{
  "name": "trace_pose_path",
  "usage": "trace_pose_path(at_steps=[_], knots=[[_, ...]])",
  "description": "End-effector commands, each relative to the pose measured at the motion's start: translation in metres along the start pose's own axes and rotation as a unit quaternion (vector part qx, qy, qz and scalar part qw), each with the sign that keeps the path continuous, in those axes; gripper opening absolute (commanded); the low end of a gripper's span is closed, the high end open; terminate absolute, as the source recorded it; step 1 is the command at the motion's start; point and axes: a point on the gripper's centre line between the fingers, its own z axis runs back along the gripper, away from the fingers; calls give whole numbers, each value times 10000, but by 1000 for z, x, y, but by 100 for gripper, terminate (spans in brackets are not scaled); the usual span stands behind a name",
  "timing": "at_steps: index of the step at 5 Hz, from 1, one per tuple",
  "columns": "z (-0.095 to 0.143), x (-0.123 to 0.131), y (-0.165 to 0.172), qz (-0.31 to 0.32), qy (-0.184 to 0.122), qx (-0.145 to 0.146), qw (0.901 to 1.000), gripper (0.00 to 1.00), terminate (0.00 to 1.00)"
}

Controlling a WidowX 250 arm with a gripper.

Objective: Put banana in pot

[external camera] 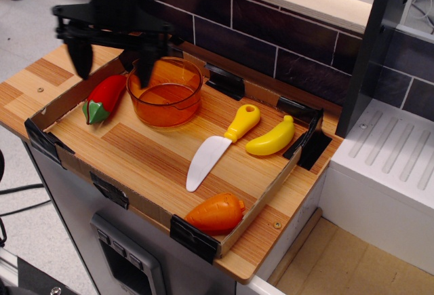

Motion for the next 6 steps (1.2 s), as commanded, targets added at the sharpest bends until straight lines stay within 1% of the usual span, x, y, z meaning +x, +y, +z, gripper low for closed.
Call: trace_pose_path(at_steps=[1, 2, 3, 4, 5, 6], knots=[[10, 2, -51, -228, -427, -262, 9985, 100, 0], [-3, 2, -78, -396, -326, -391, 9979, 100, 0], [-10, 1, -105, -975, -342, -590, 9929, 100, 0], [-16, 4, -127, -1354, -293, -855, 9867, 100, 0], [-21, 10, -144, -1266, -230, -928, 9873, 100, 0], [-25, 12, -157, -1268, -133, -1098, 9857, 100, 0]])
